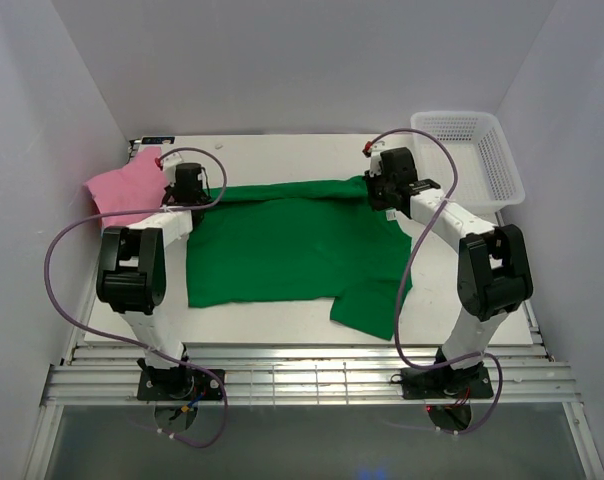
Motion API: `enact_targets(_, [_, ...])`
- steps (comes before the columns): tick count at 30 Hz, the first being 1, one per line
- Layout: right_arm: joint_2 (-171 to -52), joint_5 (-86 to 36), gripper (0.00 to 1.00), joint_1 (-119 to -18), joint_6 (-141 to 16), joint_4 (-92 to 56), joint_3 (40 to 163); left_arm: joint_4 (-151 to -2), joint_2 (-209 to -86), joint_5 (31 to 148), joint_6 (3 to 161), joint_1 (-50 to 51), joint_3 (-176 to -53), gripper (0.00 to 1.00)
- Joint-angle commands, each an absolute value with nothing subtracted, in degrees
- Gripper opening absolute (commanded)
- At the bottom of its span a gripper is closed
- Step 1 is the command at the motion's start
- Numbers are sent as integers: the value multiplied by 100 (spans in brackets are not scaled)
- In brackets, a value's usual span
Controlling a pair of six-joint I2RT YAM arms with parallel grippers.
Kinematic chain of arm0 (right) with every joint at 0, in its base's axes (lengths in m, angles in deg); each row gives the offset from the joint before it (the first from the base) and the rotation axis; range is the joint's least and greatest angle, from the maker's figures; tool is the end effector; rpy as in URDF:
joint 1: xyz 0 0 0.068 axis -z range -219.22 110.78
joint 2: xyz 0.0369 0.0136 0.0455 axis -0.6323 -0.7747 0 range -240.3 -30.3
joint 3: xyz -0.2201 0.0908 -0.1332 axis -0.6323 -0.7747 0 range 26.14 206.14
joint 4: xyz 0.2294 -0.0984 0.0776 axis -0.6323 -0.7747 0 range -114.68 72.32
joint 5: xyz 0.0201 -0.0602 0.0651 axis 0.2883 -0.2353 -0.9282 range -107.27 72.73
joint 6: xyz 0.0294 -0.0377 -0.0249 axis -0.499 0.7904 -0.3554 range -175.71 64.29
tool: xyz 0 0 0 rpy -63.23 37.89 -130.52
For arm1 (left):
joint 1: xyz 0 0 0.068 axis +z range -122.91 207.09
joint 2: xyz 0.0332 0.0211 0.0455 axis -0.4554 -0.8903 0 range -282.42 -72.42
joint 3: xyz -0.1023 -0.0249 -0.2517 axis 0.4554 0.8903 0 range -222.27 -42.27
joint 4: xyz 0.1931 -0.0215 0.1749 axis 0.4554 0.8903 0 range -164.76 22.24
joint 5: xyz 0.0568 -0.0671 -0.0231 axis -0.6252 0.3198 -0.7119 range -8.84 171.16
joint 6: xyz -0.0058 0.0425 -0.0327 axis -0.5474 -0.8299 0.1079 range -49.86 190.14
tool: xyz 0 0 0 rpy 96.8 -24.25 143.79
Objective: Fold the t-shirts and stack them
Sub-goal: Fold the tshirt
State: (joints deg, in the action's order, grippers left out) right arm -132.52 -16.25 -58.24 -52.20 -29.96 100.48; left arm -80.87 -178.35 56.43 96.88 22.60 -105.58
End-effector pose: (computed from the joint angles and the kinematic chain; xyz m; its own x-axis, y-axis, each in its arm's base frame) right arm 0.3824 0.1310 0.2393 -0.5893 -0.2679 -0.7622 -0.3497 0.9350 -0.0582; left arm 0.3987 -0.0163 0.1824 -0.4108 -0.3777 -0.8298 -0.5027 0.8531 -0.1395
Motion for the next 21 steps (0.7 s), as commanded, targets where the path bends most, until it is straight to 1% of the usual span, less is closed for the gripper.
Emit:
enact_targets(1, [-12804, -1367, 8, -5917, -5281, -2876, 9935, -8179, -17306, 5620, 9756, 2235, -10380, 0])
enact_targets(12, [-12251, -901, 8, -6005, -5281, -3078, 9417, -7924, -17157, 5638, 9852, 2208, -10072, 0])
enact_targets(21, [-11916, -681, 8, -6005, -5290, -3219, 9276, -7907, -17015, 5532, 9896, 2217, -9808, 0])
